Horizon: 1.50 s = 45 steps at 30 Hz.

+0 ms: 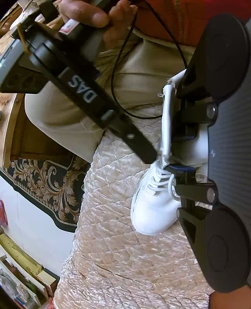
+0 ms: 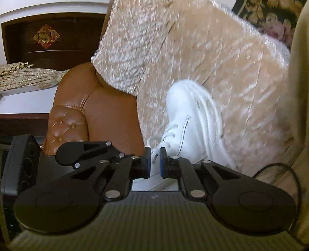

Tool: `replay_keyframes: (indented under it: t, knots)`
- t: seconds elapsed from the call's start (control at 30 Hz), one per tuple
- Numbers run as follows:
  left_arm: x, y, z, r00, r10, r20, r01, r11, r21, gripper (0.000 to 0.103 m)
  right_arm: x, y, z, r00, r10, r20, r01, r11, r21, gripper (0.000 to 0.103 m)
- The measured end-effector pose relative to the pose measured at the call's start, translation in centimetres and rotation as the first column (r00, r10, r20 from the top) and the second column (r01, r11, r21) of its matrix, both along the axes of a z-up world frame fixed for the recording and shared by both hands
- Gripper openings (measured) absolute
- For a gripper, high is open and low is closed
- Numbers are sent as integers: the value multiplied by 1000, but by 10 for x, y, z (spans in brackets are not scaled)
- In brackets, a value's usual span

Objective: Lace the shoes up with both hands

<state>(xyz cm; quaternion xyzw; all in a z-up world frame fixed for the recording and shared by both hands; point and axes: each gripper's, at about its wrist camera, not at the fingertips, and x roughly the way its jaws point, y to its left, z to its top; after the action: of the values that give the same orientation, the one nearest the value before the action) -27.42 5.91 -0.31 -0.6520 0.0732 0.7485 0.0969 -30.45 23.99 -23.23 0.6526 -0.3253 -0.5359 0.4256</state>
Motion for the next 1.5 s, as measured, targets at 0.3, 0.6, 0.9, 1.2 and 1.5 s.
replay_keyframes:
  t: [0.3, 0.6, 0.9, 1.2, 1.5]
  knots:
    - [0, 2, -2, 1000, 7, -5, -7, 1000, 2, 29, 10, -12, 11, 990, 54, -133, -52, 999, 16, 5]
    - [2, 1, 3, 1000, 20, -12, -20, 1000, 16, 44, 72, -43, 80, 518, 332, -789, -117, 940, 319, 5]
    - [18, -35, 48, 980, 153, -126, -146, 987, 64, 82, 40, -2, 113, 388, 237, -891, 192, 924, 330, 5]
    - [-30, -28, 98, 905, 198, -376, -163, 979, 121, 78, 9, 31, 176, 420, 9, -907, 230, 966, 117, 1]
    - [-61, 16, 53, 940, 109, -324, -104, 994, 33, 72, -34, 62, 159, 658, -127, -743, 237, 971, 44, 2]
